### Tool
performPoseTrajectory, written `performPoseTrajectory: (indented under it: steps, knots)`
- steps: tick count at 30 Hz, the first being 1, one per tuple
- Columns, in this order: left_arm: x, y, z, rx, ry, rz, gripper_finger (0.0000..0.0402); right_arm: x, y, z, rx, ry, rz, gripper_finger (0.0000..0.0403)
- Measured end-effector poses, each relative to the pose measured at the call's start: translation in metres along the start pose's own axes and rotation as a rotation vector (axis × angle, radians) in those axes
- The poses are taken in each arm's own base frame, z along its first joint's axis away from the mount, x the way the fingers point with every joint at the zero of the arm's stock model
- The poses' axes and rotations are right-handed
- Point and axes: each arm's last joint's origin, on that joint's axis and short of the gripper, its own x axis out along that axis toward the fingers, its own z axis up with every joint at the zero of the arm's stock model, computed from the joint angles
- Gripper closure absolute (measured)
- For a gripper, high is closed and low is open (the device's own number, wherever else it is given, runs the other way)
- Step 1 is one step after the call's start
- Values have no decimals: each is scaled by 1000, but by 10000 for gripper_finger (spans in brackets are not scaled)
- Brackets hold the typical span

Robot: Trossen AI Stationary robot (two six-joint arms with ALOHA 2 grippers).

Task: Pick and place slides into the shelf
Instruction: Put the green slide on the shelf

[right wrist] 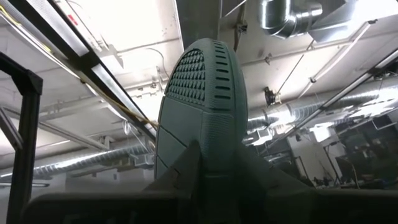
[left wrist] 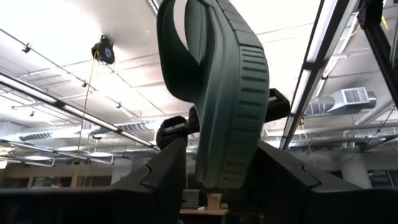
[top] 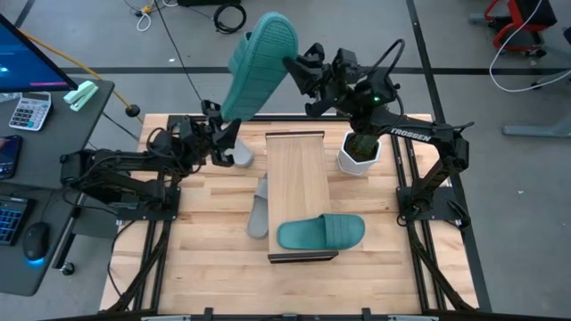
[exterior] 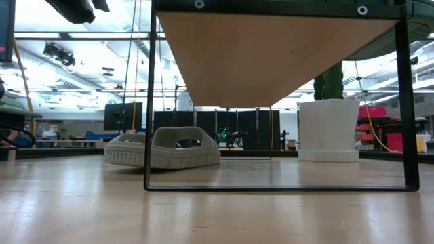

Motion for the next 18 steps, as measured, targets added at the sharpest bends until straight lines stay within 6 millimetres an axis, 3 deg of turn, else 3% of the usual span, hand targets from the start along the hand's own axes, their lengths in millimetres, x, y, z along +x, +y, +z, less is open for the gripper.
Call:
performPoseTrajectory:
  steps: [18]
  knots:
    - [0,0,1,27,-5,-4,300,0,-3,-3,47,41,-42,335]
